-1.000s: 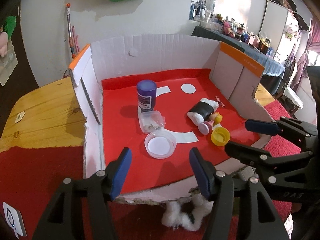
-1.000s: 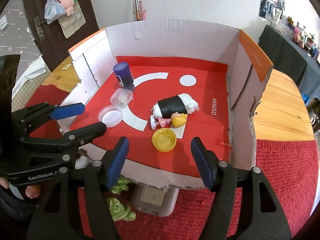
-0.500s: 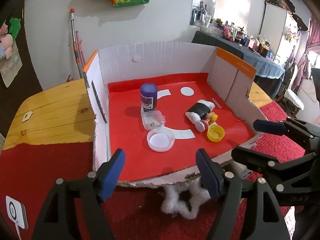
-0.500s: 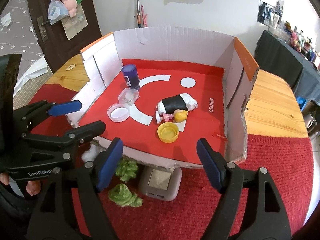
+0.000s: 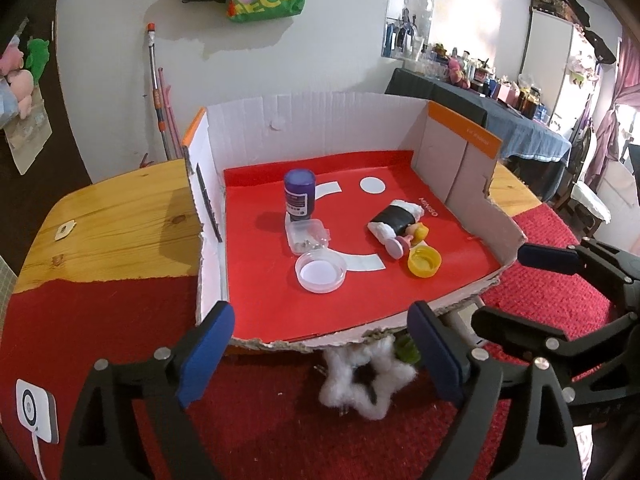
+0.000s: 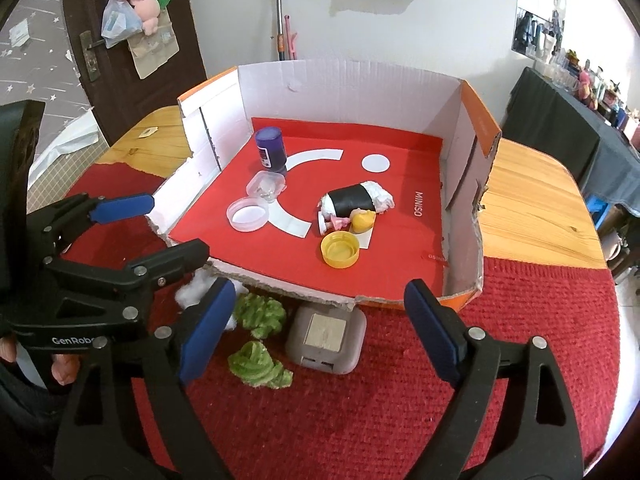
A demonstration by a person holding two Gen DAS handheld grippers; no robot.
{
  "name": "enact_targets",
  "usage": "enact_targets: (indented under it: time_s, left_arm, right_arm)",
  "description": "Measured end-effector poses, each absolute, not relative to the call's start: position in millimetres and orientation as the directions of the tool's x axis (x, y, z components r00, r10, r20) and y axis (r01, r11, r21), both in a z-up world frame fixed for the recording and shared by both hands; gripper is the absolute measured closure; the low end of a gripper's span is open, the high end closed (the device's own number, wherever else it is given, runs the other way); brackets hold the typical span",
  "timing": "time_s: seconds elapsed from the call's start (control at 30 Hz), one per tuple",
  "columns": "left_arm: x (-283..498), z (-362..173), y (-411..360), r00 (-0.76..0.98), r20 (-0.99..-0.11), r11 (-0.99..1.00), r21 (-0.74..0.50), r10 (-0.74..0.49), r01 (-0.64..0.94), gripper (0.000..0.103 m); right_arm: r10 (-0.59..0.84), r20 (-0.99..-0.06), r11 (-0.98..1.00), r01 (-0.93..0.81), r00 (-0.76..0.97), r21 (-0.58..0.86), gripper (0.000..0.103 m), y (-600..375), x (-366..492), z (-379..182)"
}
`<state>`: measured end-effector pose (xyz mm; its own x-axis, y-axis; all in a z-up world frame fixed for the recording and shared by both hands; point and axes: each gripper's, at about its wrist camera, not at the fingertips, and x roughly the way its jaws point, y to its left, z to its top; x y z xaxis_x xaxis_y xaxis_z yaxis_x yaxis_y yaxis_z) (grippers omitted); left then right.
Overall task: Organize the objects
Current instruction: 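Open both tools and withdraw them from the box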
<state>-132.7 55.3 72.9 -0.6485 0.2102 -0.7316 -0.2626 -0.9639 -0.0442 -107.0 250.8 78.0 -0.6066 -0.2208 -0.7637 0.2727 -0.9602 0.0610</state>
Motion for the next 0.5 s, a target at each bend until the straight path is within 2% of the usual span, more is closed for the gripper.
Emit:
enact_targets:
  time_s: [0.5]
  left_arm:
    - [-118, 77, 53, -0.665, -0.719, -0.967, -0.036, 0.200, -0.251, 0.003]
  right_arm:
    - [-0.220, -0.759, -0.959, 0.278, -0.613, 0.053, 0.014, 248, -88, 83]
